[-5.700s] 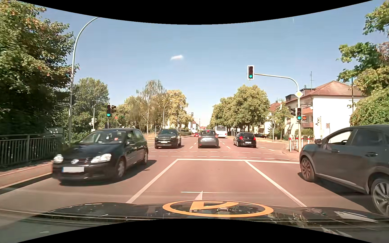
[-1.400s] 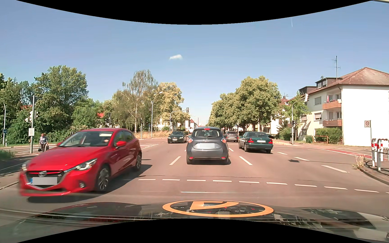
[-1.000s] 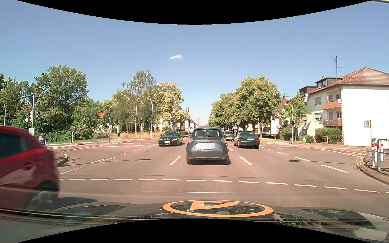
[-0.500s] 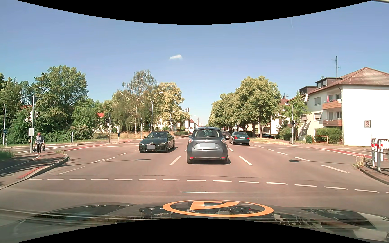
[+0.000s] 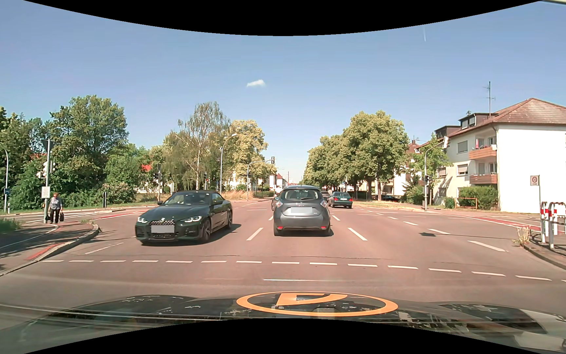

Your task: Follow the waypoints while adhering to traffic rules and regulations

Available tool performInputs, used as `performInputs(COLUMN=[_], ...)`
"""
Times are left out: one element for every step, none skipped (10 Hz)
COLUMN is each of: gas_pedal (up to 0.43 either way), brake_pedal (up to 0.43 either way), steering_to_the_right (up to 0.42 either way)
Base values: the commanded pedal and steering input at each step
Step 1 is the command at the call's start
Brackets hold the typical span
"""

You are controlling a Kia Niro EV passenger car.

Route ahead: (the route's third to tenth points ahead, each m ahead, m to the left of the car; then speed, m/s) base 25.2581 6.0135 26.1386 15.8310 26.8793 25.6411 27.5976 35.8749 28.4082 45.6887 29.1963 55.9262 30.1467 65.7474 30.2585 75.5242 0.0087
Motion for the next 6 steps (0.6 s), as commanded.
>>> performInputs(gas_pedal=[0.0, 0.0, 0.0, 0.0, 0.0, 0.0], brake_pedal=[0.25, 0.256, 0.262, 0.268, 0.268, 0.268], steering_to_the_right=[0.004, 0.003, 0.003, 0.004, 0.003, 0.004])
